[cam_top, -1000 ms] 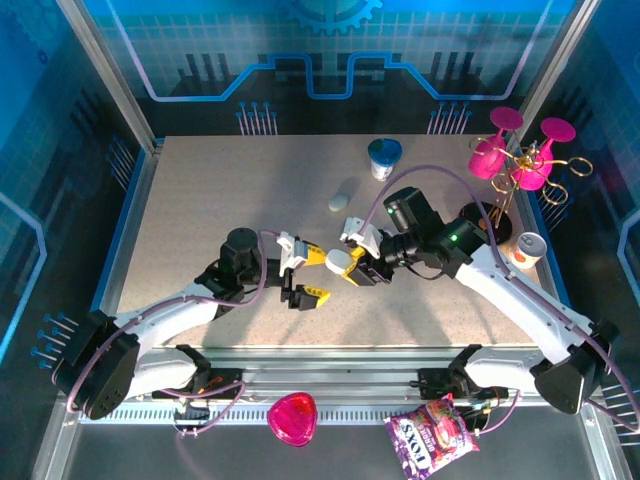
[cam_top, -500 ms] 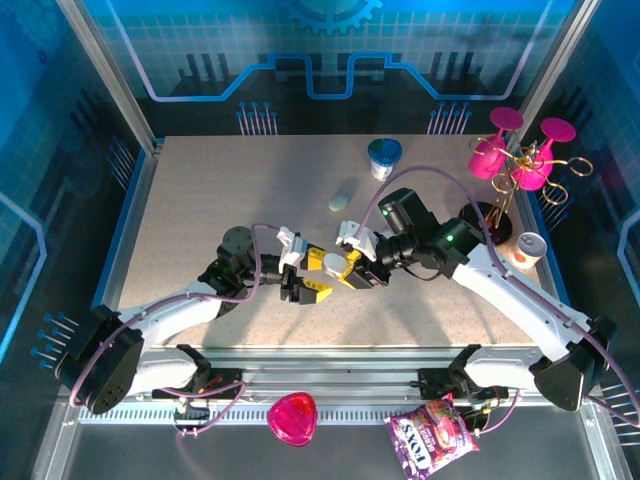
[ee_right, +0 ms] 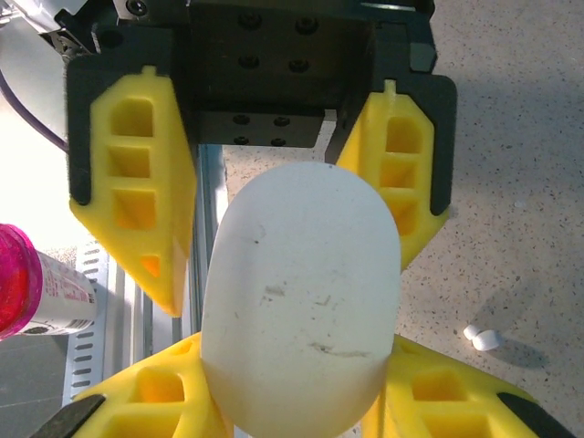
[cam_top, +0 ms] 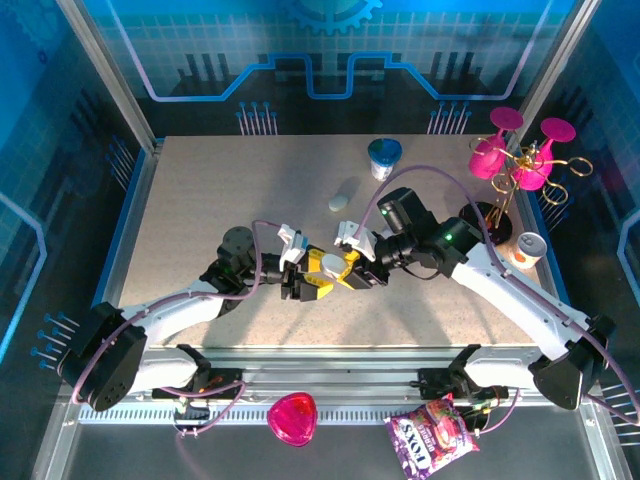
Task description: Insert wireless bluetooth earbuds into charging case
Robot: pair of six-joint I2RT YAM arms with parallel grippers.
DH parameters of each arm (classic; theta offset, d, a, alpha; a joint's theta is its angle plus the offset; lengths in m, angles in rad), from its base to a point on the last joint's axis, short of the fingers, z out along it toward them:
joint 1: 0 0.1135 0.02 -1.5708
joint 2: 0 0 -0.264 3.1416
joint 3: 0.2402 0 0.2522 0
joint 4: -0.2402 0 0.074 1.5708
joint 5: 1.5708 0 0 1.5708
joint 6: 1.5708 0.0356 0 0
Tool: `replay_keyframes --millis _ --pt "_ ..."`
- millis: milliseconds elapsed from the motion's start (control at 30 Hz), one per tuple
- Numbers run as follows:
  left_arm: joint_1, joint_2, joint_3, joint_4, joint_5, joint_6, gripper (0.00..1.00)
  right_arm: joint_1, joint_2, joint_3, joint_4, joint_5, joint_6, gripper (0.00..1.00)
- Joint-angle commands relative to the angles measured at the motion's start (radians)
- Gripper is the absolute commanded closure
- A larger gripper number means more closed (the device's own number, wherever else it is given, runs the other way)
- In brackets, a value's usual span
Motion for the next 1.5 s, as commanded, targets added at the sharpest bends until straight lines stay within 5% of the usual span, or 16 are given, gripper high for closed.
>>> replay_keyframes --millis 0,133,567,700,867,1467 --pt "-0.008 0.004 0.029 0.068 0.033 0.004 0.40 0.020 0.017 0.022 -0.010 -0.006 -0.016 0.70" --pt "-0.009 0.004 0.031 0.058 0.027 0.015 0.41 0.021 0.022 0.026 -0.018 -0.005 -0.021 0.70" --pt "-0.009 -0.005 0.027 0.053 0.039 0.014 0.68 0.027 0.034 0.035 -0.018 0.010 -0.018 0.70" --pt "-0.009 -0.008 0.021 0.059 0.039 0.018 0.76 0.027 0.023 0.033 -0.007 0.018 -0.011 0.58" --pt "-0.010 -0.009 0.017 0.061 0.050 0.021 0.77 0.015 -0.007 0.009 0.033 0.029 0.021 0.46" --pt "-0.008 -0.061 0.004 -0.073 0.052 0.142 0.77 -0.049 -0.049 -0.012 0.066 0.016 0.092 0.45"
